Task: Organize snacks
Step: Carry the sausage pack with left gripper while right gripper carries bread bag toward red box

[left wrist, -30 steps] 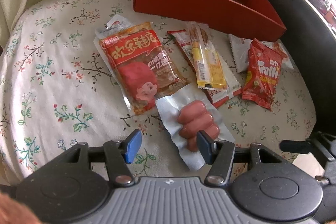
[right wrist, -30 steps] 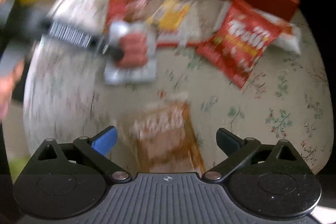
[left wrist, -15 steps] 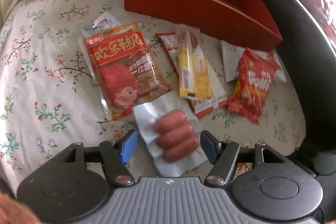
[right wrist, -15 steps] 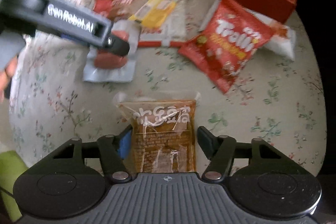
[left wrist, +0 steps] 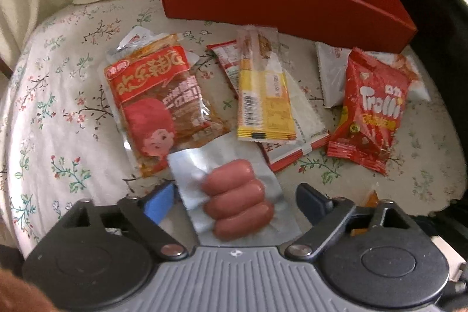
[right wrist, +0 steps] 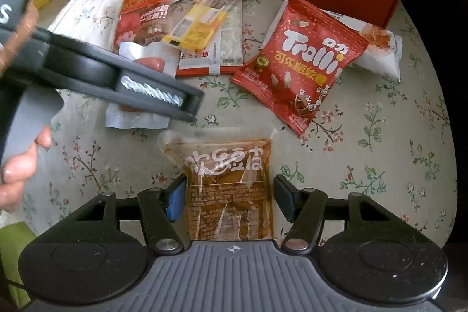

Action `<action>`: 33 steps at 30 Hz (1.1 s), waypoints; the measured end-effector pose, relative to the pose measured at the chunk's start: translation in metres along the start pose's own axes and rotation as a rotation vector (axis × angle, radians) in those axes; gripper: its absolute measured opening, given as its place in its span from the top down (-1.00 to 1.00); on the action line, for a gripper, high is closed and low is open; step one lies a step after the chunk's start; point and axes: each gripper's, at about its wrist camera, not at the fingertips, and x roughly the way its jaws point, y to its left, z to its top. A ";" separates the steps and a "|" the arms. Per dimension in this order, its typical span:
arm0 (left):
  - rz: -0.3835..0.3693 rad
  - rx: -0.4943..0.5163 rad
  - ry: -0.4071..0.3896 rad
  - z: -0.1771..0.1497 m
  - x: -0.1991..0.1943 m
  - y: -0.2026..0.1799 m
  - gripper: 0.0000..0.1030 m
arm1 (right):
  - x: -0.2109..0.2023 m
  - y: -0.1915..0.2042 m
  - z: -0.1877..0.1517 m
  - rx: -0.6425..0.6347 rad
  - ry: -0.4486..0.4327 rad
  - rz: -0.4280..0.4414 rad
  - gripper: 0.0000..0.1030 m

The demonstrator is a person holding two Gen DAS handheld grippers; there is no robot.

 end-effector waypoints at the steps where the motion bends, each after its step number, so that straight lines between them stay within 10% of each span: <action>1: 0.026 0.011 -0.006 -0.001 0.002 -0.005 -0.66 | 0.000 -0.001 0.000 0.006 -0.002 0.006 -0.33; 11: 0.030 0.061 -0.043 -0.015 -0.013 0.003 -0.25 | -0.016 -0.005 0.001 0.062 -0.074 0.044 -0.26; 33: -0.080 0.004 -0.154 -0.002 -0.036 0.052 -0.24 | -0.018 -0.004 0.052 0.164 -0.158 0.062 -0.23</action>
